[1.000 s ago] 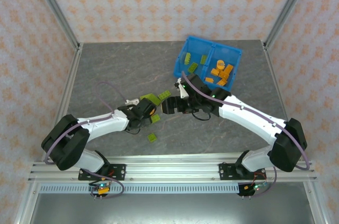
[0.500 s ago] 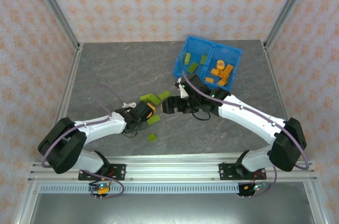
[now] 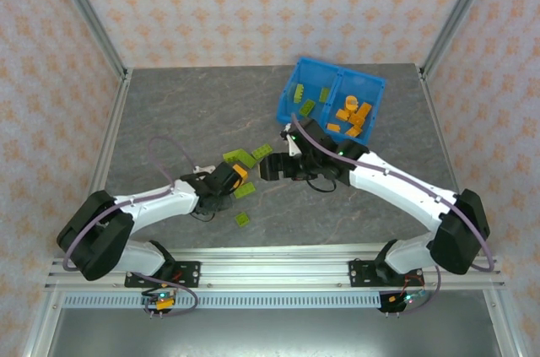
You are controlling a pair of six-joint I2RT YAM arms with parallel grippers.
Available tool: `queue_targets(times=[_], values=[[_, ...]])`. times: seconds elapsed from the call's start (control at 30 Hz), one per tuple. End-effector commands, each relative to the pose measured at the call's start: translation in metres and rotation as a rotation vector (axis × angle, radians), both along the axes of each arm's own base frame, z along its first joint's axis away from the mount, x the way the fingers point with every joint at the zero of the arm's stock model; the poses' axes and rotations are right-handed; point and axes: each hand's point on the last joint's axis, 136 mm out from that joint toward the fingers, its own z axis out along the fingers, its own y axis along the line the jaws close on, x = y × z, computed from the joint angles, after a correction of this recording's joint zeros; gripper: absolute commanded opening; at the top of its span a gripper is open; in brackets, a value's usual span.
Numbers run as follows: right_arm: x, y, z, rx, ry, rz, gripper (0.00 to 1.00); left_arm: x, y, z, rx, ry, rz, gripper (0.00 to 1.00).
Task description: Sort the legos into containers by color
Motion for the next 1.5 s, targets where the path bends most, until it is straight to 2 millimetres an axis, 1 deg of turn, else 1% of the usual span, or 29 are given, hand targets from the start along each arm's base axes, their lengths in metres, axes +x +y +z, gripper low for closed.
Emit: queue_targets(times=[0.0,0.07,0.17,0.2,0.27,0.3,0.33,0.37,0.43,0.47,0.53,0.57,0.63,0.67,0.77,0.83,0.93,0.97,1.0,1.13,1.23,1.37,1.43,1.47], values=[[-0.001,-0.012,0.007,-0.005,-0.034,-0.043,0.88,-0.009,0.003,0.008,0.004,0.029,-0.028,0.32],[0.0,-0.013,0.011,0.006,-0.047,-0.055,0.88,-0.002,0.001,0.024,0.005,-0.004,-0.036,0.32],[0.002,-0.018,0.019,0.014,-0.082,-0.074,0.88,0.017,-0.011,0.059,-0.027,-0.095,-0.061,0.32],[0.003,-0.022,0.022,0.012,-0.101,-0.088,0.88,0.027,-0.019,0.074,-0.046,-0.138,-0.069,0.32],[0.008,-0.033,0.03,0.005,-0.154,-0.139,0.87,0.046,-0.032,0.1,-0.073,-0.212,-0.084,0.32],[0.011,-0.04,0.031,-0.007,-0.179,-0.172,0.87,0.058,-0.04,0.115,-0.082,-0.249,-0.091,0.32],[0.012,-0.051,0.042,0.004,-0.224,-0.213,0.88,0.07,-0.049,0.128,-0.09,-0.286,-0.099,0.33],[0.014,-0.059,0.047,0.0,-0.254,-0.249,0.88,0.08,-0.057,0.138,-0.095,-0.314,-0.107,0.32],[0.016,-0.082,0.058,-0.006,-0.318,-0.338,0.88,0.104,-0.079,0.161,-0.111,-0.367,-0.13,0.33],[0.015,-0.091,0.063,-0.004,-0.34,-0.37,0.88,0.114,-0.089,0.167,-0.116,-0.382,-0.144,0.33],[0.013,-0.113,0.07,-0.006,-0.387,-0.449,0.88,0.136,-0.116,0.186,-0.127,-0.423,-0.177,0.32],[0.012,-0.123,0.073,-0.008,-0.405,-0.481,0.88,0.145,-0.129,0.192,-0.129,-0.436,-0.198,0.32],[0.006,-0.144,0.076,-0.014,-0.437,-0.55,0.88,0.165,-0.158,0.208,-0.131,-0.47,-0.237,0.33],[0.004,-0.153,0.077,-0.015,-0.447,-0.576,0.89,0.174,-0.171,0.213,-0.133,-0.483,-0.255,0.32],[-0.006,-0.178,0.077,-0.013,-0.47,-0.651,0.88,0.203,-0.212,0.236,-0.138,-0.56,-0.298,0.33],[-0.012,-0.189,0.078,0.005,-0.474,-0.689,0.88,0.225,-0.24,0.236,-0.11,-0.602,-0.322,0.32],[-0.02,-0.197,0.076,0.033,-0.461,-0.707,0.88,0.252,-0.276,0.237,-0.085,-0.649,-0.369,0.32],[-0.022,-0.199,0.075,0.031,-0.455,-0.711,0.88,0.259,-0.286,0.234,-0.074,-0.661,-0.389,0.32],[-0.024,-0.201,0.072,0.026,-0.45,-0.714,0.88,0.266,-0.299,0.235,-0.065,-0.689,-0.416,0.32],[-0.029,-0.207,0.07,0.028,-0.44,-0.726,0.88,0.281,-0.346,0.242,-0.03,-0.832,-0.528,0.33],[-0.029,-0.205,0.069,0.039,-0.432,-0.723,0.88,0.291,-0.362,0.244,-0.056,-0.907,-0.543,0.35],[-0.03,-0.205,0.068,0.041,-0.427,-0.721,0.88,0.3,-0.366,0.235,-0.026,-0.945,-0.539,0.39],[-0.03,-0.205,0.069,0.041,-0.429,-0.719,0.88,0.3,-0.365,0.229,-0.018,-0.932,-0.537,0.43],[-0.03,-0.205,0.069,0.042,-0.43,-0.72,0.88,0.3,-0.365,0.226,-0.024,-0.919,-0.535,0.47]])
